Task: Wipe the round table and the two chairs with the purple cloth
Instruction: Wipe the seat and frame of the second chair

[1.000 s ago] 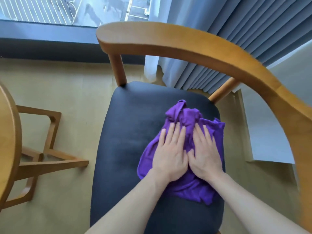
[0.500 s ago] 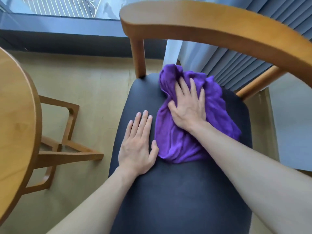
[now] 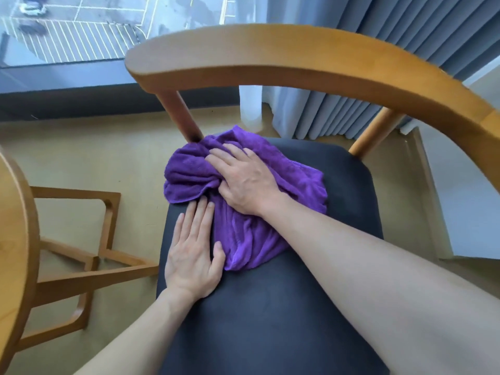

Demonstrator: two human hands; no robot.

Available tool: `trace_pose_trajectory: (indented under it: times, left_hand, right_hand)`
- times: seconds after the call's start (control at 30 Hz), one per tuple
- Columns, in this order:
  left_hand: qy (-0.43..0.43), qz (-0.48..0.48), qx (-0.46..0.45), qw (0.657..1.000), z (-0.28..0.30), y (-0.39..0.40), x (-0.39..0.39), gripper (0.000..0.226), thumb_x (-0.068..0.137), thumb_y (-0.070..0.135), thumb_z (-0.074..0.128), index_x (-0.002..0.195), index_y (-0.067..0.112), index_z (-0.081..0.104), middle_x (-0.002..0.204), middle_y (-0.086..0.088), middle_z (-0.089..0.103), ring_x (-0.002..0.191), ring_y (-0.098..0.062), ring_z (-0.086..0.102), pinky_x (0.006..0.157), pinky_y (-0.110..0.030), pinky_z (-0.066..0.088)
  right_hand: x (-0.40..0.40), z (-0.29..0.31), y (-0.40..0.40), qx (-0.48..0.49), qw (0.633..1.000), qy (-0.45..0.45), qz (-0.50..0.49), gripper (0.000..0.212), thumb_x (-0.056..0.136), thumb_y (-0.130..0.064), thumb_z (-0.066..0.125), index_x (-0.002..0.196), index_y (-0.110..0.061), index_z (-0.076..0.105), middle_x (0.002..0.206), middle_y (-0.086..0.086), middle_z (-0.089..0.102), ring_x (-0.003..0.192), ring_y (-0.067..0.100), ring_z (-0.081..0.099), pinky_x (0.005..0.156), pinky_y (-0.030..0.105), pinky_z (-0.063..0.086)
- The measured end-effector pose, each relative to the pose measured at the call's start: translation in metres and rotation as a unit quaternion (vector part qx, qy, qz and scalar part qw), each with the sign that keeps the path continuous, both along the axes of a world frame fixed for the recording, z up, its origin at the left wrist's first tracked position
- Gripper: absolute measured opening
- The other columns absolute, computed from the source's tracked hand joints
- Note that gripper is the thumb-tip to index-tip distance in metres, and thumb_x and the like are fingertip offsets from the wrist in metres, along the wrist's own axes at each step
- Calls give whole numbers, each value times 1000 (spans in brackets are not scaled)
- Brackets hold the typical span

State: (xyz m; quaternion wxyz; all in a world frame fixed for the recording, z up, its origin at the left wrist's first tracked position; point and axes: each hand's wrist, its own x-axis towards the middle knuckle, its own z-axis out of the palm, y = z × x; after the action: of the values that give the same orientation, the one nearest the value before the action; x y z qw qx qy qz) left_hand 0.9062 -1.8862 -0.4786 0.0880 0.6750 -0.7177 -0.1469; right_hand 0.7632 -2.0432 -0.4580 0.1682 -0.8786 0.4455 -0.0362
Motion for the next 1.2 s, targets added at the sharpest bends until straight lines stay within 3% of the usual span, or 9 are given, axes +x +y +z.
trace_pose_trajectory:
  times: [0.37, 0.5, 0.63, 0.73, 0.8, 0.93, 1.03, 1.1, 1.2]
  left_hand:
    - [5, 9, 10, 1000, -1, 1, 0, 75, 90, 32, 33, 162, 12, 22, 171, -3, 13, 159, -19, 4, 128, -45, 10]
    - [7, 10, 11, 1000, -2, 2, 0, 76, 90, 33, 34, 162, 12, 21, 172, -3, 12, 159, -18, 2, 129, -42, 6]
    - [8, 8, 22, 1000, -2, 2, 1, 76, 91, 35, 32, 162, 13, 18, 172, -2, 9, 159, -19, 0, 129, -40, 2]
    - [25, 6, 39, 999, 3, 3, 0, 77, 92, 35, 32, 163, 12, 16, 172, -2, 6, 159, -18, -3, 129, -39, 0]
    - [56, 3, 59, 997, 13, 1, 1, 77, 91, 35, 35, 163, 13, 17, 172, -1, 4, 159, -17, -4, 129, -38, -1]
    - [140, 60, 102, 983, 40, 21, 8, 81, 87, 31, 52, 161, 13, 24, 171, -8, 8, 158, -22, 3, 128, -39, 7]
    - [160, 110, 163, 967, 56, 76, 13, 93, 86, 27, 69, 162, 16, 17, 172, -5, -2, 158, -19, -2, 128, -38, 7]
    - [144, 102, 204, 963, 59, 109, 13, 110, 82, 44, 75, 164, 21, 4, 170, 1, -16, 157, -15, -13, 128, -34, 2]
    - [68, 78, 234, 967, 51, 127, 10, 134, 73, 69, 74, 160, 23, -18, 163, 4, -36, 154, -15, -26, 128, -35, 0]
  right_hand:
    - [-123, 8, 33, 7, 964, -14, -266, 70, 80, -13, 55, 149, -11, 49, 158, 7, 45, 147, 34, 36, 117, 50, 34]
    - [-157, 3, 77, 23, 929, -2, -370, 73, 83, -10, 54, 154, -10, 40, 163, 8, 37, 150, 37, 29, 121, 54, 28]
    - [-128, 3, 131, 40, 899, 33, -436, 81, 78, -14, 48, 158, -12, 31, 167, 4, 27, 155, 33, 17, 123, 59, 21]
    - [-87, 5, 161, 72, 904, 65, -417, 88, 74, -23, 40, 159, -10, 27, 169, 3, 21, 157, 30, 8, 124, 56, 11]
    - [-63, 7, 178, 70, 928, 69, -359, 85, 75, -27, 41, 158, -11, 30, 169, 3, 23, 157, 29, 9, 124, 56, 11]
    - [-48, 7, 183, 75, 991, 29, -107, 80, 85, -40, 46, 160, -20, 29, 169, -2, 25, 157, 26, 12, 126, 54, 14]
    - [-55, 8, 139, 59, 994, 92, 29, 83, 89, -46, 49, 163, -27, 17, 172, -7, 9, 158, 23, 5, 125, 50, 9]
    - [-44, 6, 103, 49, 994, 101, 0, 82, 92, -47, 51, 164, -30, 14, 172, -9, 3, 159, 22, 0, 126, 52, 7]
    - [1, 2, 75, 54, 986, 65, -142, 73, 97, -57, 43, 161, -30, 22, 172, -6, 8, 158, 26, 2, 125, 56, 4]
